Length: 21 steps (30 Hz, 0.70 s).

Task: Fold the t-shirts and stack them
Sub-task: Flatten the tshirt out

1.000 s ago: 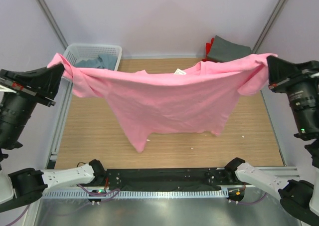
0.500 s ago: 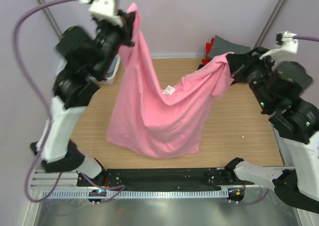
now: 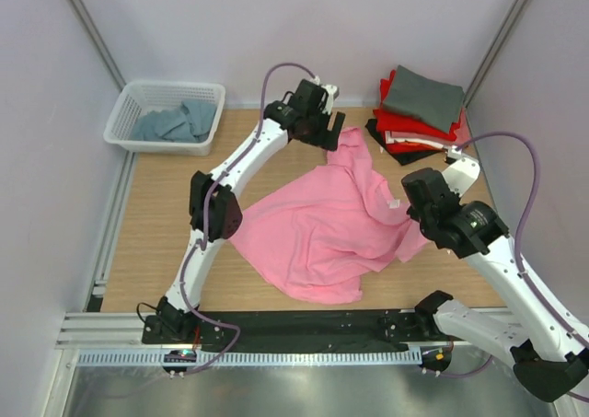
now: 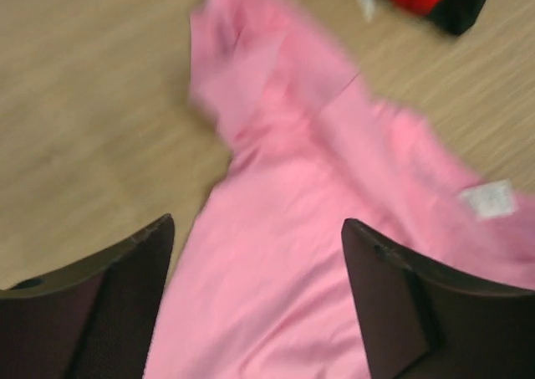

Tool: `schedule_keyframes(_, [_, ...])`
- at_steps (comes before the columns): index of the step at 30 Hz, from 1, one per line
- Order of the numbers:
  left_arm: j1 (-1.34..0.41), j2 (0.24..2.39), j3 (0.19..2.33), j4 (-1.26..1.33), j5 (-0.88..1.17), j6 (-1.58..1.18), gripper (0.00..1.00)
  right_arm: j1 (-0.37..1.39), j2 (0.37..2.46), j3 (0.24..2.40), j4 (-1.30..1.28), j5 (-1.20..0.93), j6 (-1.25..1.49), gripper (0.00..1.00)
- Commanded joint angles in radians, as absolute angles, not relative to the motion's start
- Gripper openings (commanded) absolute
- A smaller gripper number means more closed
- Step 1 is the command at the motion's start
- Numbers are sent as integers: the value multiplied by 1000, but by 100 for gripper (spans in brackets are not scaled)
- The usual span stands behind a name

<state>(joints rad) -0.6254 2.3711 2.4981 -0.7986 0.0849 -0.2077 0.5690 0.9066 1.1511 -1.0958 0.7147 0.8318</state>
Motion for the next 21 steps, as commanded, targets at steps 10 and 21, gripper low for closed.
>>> schedule_keyframes(10, [-984,1617,1653,-838,-325,-362,78,494,986,1141,-951,677,844,1])
schedule_keyframes(21, [-1387,1667,1340,-529,-328,-638,74,345,991,1138,-914,554,726,1])
